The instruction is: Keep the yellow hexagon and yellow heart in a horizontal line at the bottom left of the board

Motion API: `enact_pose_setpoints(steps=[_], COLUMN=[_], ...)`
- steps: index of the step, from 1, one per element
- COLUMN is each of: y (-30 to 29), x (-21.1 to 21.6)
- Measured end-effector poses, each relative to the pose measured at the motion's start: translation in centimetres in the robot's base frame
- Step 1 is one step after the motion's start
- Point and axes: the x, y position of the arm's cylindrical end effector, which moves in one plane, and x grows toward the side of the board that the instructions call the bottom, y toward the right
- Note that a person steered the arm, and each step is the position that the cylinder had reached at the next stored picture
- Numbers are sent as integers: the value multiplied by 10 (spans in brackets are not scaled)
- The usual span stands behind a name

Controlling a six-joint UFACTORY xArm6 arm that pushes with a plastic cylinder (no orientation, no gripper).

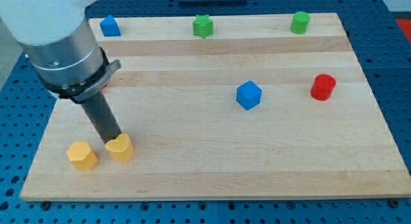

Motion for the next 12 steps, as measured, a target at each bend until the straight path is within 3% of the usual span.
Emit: enact_pose_setpoints(steps=[7,10,11,12], y=[-41,30,39,45], x=[14,20,6,-35])
